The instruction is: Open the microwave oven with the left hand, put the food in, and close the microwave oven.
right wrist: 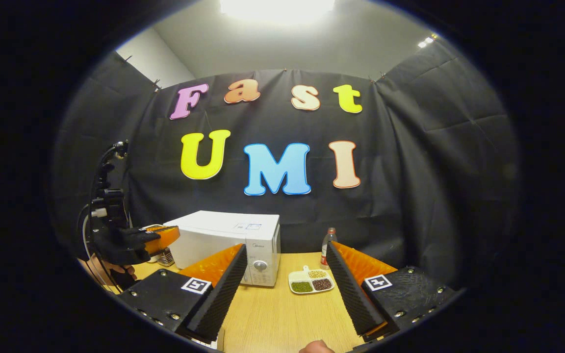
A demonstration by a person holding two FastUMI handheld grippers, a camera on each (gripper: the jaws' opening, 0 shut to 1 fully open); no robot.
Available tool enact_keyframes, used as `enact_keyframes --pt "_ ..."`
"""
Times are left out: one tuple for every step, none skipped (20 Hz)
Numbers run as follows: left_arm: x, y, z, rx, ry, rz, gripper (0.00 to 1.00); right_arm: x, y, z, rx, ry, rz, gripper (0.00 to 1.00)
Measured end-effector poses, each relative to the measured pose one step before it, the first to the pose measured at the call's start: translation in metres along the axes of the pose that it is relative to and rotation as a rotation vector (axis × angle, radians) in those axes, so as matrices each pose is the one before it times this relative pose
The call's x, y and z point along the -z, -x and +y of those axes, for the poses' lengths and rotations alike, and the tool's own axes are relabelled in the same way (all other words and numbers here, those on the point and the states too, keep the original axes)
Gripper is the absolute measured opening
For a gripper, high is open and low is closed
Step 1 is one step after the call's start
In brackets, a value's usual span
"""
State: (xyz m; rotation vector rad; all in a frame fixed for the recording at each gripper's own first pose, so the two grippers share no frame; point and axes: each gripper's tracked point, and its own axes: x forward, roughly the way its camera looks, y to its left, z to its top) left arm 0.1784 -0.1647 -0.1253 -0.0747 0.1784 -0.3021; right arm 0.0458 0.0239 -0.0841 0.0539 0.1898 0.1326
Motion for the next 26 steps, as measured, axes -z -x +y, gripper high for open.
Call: enact_keyframes --pt "-0.00414 0.01459 0.00011 -0.01363 0.00604 -0.00434 0.14 -0.00178 0.00546 0.00065 -0.01383 -0.00109 -0.00778 0.98" --pt "-0.00328 0.01411 0.00065 -0.01626 0.00088 -0.00342 0.14 -0.00178 0.00452 0.00121 -0.01455 -0.00286 -0.00758 0.98" --pt "-0.00580 0.01399 0.00191 -0.01680 -0.00413 -0.00567 0.07 0.00036 0.00520 0.00331 -0.01918 -0.00340 -0.00229 0.98" --pt "-0.00322 0.01456 0.00201 -0.01332 -0.00718 -0.00816 0.07 -0.00064 0.00391 0.00396 -0.01894 -0.00253 -0.00506 0.98" --pt "-0.00533 0.01330 0.00198 -0.01212 -0.00743 -0.00645 0.07 -0.00012 0.00375 0.00170 -0.01405 0.00087 -0.00454 0.98" --pt "-0.00453 0.01460 0.00175 -0.00612 -0.00676 -0.00555 0.14 -0.00050 0.00327 0.00293 -0.01034 0.00067 -0.00159 0.98" --pt "-0.00384 0.01227 0.00195 -0.00767 -0.00772 -0.00622 0.14 -0.00036 0.00328 0.00386 -0.00920 -0.00421 -0.00319 0.98" --pt "-0.00358 0.01115 0.00382 -0.00856 -0.00682 -0.00581 0.07 -0.00169 0.00284 0.00448 -0.01142 -0.00780 -0.00560 0.98" --pt "-0.00431 0.00951 0.00359 -0.00921 -0.00742 -0.00520 0.07 -0.00088 0.00202 0.00501 -0.01025 -0.00509 -0.00603 0.98" --pt "-0.00048 0.00865 0.00445 -0.00510 -0.00078 -0.00158 0.07 -0.00065 0.00140 0.00316 -0.00332 -0.00152 -0.00259 0.98" --pt "-0.00062 0.00911 0.00107 0.00056 0.00257 0.00215 0.07 -0.00052 0.00121 0.00386 -0.00545 -0.00326 -0.00105 0.98" --pt "-0.00078 0.00818 0.00429 -0.00823 0.00196 -0.00168 0.07 -0.00083 0.00053 0.00476 -0.00461 -0.00640 -0.00181 0.98" --pt "-0.00201 0.00843 0.00426 -0.00257 -0.00245 -0.00374 0.08 -0.00043 0.00140 0.00555 -0.00506 -0.00516 -0.00185 0.98" --pt "-0.00312 0.00792 0.00616 -0.00965 -0.00688 -0.00778 0.07 -0.00157 0.00125 0.00485 -0.00415 -0.00153 -0.00439 0.98" --pt "-0.00223 0.00646 0.00470 -0.00347 -0.00524 -0.00698 0.07 -0.00103 0.00098 0.00493 -0.00111 0.00232 -0.00462 0.98" --pt "-0.00207 0.00635 0.00616 -0.01253 -0.00586 -0.00919 0.07 -0.00117 0.00094 0.00434 0.00262 0.00375 -0.00536 0.98" --pt "-0.00141 0.00490 0.00602 -0.00375 -0.00262 -0.00400 0.12 -0.00037 0.00182 0.00406 0.00406 0.00148 -0.00392 0.98" --pt "-0.00163 0.00461 0.00406 0.00048 0.00341 -0.00329 0.14 -0.00127 0.00121 0.00508 0.00100 -0.00173 -0.00509 0.98" --pt "-0.00076 0.00420 0.00345 0.00124 0.00824 0.00138 0.22 -0.00037 0.00035 0.00584 0.00034 -0.00149 0.00001 0.98" --pt "0.00053 0.00821 0.00047 0.00091 0.00746 -0.00095 0.28 -0.00095 0.00147 0.00499 0.00187 -0.00006 -0.00322 0.98" --pt "-0.00195 0.00563 0.00279 -0.00038 0.00363 -0.00707 0.40 -0.00176 0.00120 0.00377 0.00265 0.00217 -0.00487 0.98" --pt "-0.00132 0.00151 0.00313 -0.00236 -0.00023 -0.00898 0.49 -0.00111 0.00124 0.00425 0.00208 0.00172 -0.00200 0.98" --pt "-0.00174 0.00208 0.00326 0.00462 -0.00265 -0.00540 0.59 -0.00005 0.00133 0.00450 0.00079 0.00070 -0.00135 0.98" --pt "-0.00085 0.00499 0.00112 0.00352 -0.00580 -0.00278 0.68 -0.00224 0.00178 0.00418 0.00139 0.00123 -0.00366 0.98" --pt "-0.00036 0.00228 0.00286 0.00096 -0.00451 -0.00507 0.83 -0.00053 0.00012 0.00333 0.00198 0.00212 -0.00185 0.98" --pt "-0.00179 0.00212 0.00286 -0.00064 -0.00289 -0.00686 0.89 -0.00023 0.00073 0.00297 0.00168 0.00075 -0.00036 0.98"
